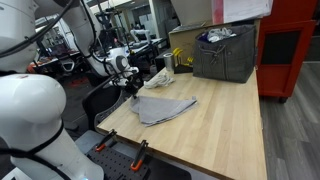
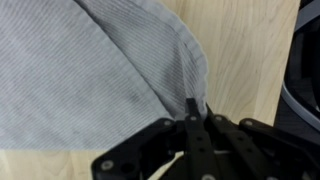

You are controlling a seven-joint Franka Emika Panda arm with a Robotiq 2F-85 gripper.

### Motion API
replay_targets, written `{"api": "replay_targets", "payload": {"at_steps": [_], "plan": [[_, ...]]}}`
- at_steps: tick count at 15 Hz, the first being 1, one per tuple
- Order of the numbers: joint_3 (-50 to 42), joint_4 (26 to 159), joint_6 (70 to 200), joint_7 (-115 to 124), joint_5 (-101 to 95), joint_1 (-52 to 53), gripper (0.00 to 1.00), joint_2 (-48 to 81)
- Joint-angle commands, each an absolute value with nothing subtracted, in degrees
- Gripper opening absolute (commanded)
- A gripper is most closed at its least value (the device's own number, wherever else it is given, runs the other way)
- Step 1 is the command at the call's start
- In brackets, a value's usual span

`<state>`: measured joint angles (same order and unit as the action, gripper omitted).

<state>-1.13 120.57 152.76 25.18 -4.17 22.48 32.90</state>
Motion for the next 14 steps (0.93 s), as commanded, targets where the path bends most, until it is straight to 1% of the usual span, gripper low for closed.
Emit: {"api": "replay_targets", "payload": {"at_steps": [1, 7, 14], "plan": [[-2.5, 123.4, 152.3, 23.7, -4.5, 19.7, 0.01, 28.9], [-7.2, 123.8, 151.6, 23.4, -6.4, 15.7, 0.01, 28.2], [-12.7, 123.8, 151.9, 24.8, -9.3, 13.4, 0.01, 29.4]]}}
